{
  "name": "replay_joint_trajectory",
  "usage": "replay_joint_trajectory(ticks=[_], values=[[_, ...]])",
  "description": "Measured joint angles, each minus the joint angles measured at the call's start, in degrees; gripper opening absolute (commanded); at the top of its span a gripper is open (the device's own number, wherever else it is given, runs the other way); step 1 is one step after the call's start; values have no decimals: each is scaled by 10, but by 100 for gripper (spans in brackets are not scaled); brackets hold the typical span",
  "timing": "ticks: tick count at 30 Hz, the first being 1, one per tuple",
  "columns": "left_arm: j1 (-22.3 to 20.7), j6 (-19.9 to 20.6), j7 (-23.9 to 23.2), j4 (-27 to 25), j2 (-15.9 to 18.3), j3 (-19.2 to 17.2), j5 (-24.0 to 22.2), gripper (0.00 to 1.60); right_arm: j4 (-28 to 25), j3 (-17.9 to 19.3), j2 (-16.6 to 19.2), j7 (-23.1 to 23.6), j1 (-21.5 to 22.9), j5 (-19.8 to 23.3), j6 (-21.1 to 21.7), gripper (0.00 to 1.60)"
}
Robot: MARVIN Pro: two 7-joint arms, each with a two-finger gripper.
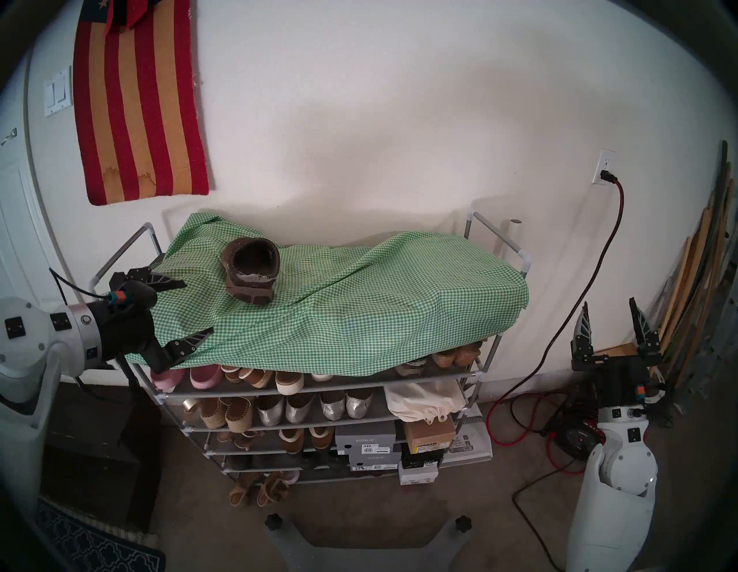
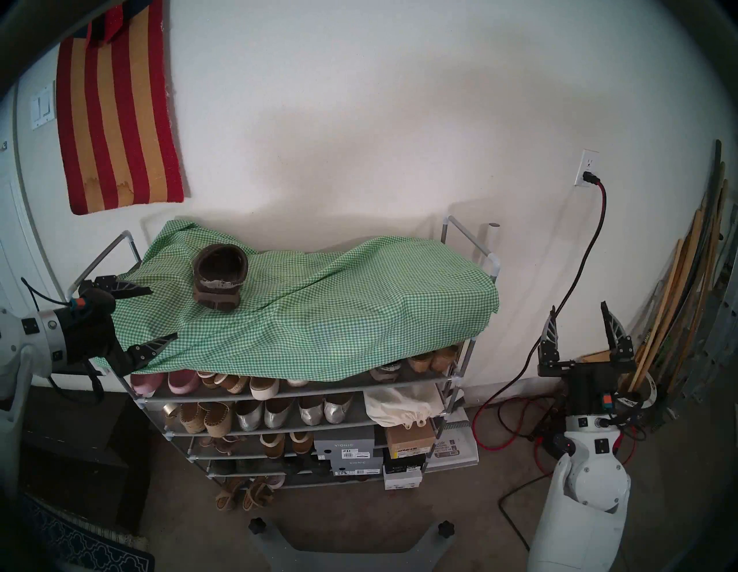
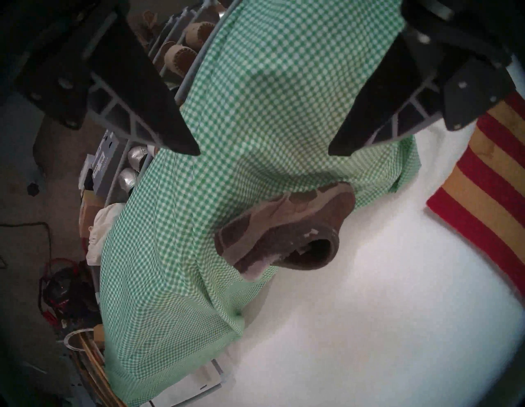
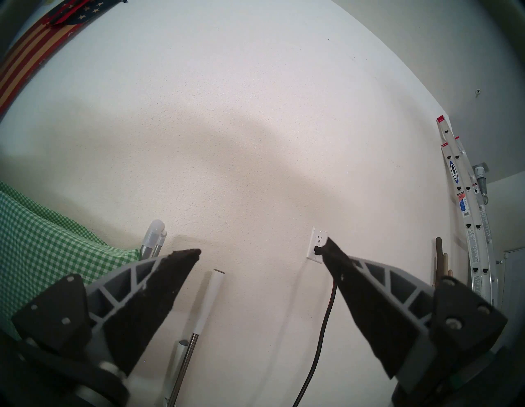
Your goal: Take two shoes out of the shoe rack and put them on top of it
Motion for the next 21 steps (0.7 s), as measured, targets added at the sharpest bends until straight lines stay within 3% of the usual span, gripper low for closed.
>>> replay_joint_trajectory(ticks=[10,21], values=[[49,-4,96,-25,-64,20,18,160,0,0,0,0,0,0,0,160],[101,-62,225,-31,-146,50,39,160,0,0,0,0,0,0,0,160]])
